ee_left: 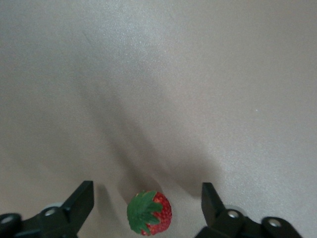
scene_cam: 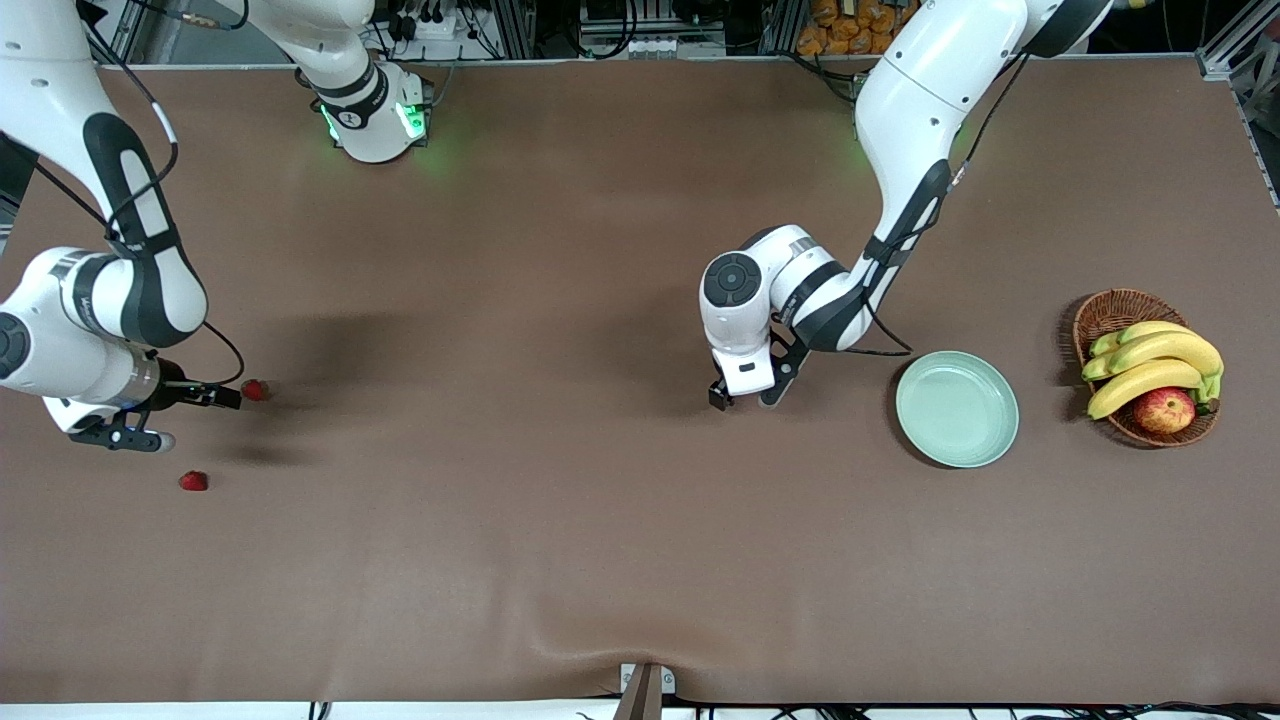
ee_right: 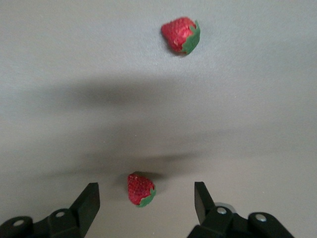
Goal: Collect all strawberries into plate
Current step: 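Grasp the strawberry with the left gripper while the right gripper grasps another, then carry the strawberry over the plate while the right gripper carries another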
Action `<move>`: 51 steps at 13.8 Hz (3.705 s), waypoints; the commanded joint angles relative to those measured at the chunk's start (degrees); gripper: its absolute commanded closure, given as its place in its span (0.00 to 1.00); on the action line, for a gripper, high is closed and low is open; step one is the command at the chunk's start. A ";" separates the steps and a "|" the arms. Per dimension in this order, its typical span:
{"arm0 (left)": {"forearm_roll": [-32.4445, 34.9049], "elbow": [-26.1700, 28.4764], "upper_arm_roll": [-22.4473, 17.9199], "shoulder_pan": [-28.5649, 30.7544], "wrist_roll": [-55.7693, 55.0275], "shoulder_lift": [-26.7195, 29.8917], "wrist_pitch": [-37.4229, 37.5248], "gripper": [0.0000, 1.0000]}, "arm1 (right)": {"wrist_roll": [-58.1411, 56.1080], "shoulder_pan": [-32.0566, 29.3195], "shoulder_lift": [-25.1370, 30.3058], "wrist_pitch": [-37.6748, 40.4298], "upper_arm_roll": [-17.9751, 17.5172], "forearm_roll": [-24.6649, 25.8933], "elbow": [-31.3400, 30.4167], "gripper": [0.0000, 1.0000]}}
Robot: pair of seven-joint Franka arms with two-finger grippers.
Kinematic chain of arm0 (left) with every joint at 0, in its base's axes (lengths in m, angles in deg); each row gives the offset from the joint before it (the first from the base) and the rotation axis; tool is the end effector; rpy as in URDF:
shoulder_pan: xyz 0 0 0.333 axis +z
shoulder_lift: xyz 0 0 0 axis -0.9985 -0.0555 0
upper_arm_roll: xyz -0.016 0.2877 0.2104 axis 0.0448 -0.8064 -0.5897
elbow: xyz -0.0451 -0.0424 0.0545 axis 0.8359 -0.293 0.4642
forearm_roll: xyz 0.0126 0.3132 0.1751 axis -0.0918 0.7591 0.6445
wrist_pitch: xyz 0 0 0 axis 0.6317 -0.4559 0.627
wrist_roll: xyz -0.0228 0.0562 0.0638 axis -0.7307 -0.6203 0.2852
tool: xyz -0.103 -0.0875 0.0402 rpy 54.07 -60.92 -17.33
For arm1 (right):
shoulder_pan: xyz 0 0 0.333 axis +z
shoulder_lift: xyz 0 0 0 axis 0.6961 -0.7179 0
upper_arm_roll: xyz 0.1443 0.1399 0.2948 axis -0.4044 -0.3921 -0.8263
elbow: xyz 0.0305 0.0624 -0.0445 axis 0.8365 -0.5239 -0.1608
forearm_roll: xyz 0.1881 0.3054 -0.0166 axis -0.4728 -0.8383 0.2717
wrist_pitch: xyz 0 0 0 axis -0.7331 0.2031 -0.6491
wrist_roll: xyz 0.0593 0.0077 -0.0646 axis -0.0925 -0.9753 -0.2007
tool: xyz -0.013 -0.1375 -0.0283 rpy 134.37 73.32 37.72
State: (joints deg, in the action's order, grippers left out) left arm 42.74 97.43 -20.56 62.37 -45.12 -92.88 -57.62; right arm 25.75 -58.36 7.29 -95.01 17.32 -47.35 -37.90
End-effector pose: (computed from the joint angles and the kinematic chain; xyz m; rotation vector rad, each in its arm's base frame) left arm 0.5220 -0.3834 0.1982 -2.6823 -1.4115 -0.1676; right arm 0.5820 -0.1593 0.2607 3.0834 -0.2150 -0.1888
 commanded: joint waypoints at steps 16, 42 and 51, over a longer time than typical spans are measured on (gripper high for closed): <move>0.80 -0.16 0.25 2.83 -0.70 8.23 4.02 1.00 | -0.38 -0.79 -2.72 -0.96 -1.61 0.33 -2.84 0.77; -5.97 18.10 8.95 37.80 71.52 22.23 6.89 1.00 | 45.28 28.19 -7.19 11.98 -3.45 -37.62 22.82 1.00; -5.62 21.46 8.86 44.14 83.66 17.66 -5.26 1.00 | 69.91 47.45 -16.85 -8.68 -3.45 -39.40 29.84 1.00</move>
State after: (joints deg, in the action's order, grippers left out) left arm 37.41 117.97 -12.29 104.39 35.58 -74.29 -59.90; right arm 91.26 -14.27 -5.35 -101.43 13.16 -85.68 -13.06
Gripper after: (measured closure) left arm 0.670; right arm 0.705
